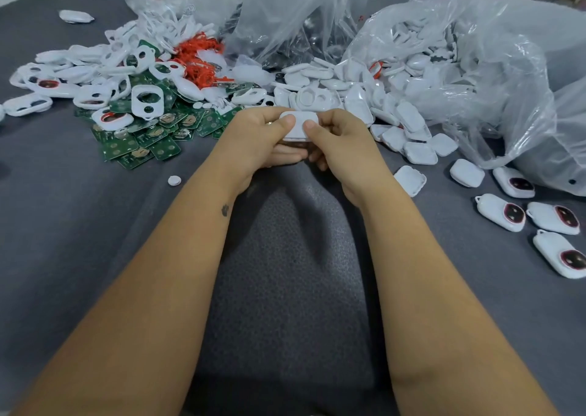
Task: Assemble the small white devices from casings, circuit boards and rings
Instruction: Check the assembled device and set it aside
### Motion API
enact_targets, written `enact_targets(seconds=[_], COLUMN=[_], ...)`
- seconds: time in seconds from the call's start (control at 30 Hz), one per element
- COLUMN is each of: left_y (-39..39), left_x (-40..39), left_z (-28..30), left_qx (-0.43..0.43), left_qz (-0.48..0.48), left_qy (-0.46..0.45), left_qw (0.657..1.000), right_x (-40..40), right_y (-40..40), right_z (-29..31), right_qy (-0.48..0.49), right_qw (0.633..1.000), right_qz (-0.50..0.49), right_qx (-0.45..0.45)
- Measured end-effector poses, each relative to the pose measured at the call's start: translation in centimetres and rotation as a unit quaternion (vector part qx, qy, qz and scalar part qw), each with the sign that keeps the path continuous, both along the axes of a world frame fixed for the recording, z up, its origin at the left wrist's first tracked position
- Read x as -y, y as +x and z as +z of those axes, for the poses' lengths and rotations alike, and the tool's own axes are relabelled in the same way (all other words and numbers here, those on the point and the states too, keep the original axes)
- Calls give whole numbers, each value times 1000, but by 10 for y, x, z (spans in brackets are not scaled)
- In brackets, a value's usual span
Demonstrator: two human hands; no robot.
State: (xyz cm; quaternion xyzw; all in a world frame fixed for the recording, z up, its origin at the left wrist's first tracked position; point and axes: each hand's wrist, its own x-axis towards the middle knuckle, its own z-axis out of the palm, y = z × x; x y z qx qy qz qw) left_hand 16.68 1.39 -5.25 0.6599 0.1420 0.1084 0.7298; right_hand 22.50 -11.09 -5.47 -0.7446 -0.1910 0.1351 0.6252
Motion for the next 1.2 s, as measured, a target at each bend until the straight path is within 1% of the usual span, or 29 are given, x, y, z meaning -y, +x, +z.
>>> enact_targets(seconds=[0.07,0.13,0.33,0.43,0.53,0.6,0.7,0.8,0.9,1.07,1.2], left_y=[0,0,0,-1,-2,-3,-2,-1,-2,-2,-1], left_x=[-1,-2,0,1,1,3,6,4,2,5,6], left_z=[0,0,0,1,2,2,2,1,0,-1,-3], left_qx=[-4,3,33,54,81,94,111,126,131,115,112], left_qz=[-9,-18,-5,3,-7,-12,42,88,77,74,65], left_qy=[67,109,168,160,144,134,126,89,68,28,3], left_qw=[998,994,985,986,986,986,985,984,986,990,992], right_x=[1,1,3,3,1,1,3,1,0,0,-2], right_y=[0,-1,-3,-3,-2,-1,2,2,0,0,-2], right_z=[1,2,5,6,6,5,2,1,1,-1,1], right_qy=[-7,-5,49,68,110,131,153,143,158,135,139], right_qw=[1000,1000,998,997,993,991,988,989,987,988,987], right_qz=[9,17,32,26,29,23,7,17,13,-22,-45], right_qx=[-6,-15,-20,-20,-32,-14,14,23,13,66,60])
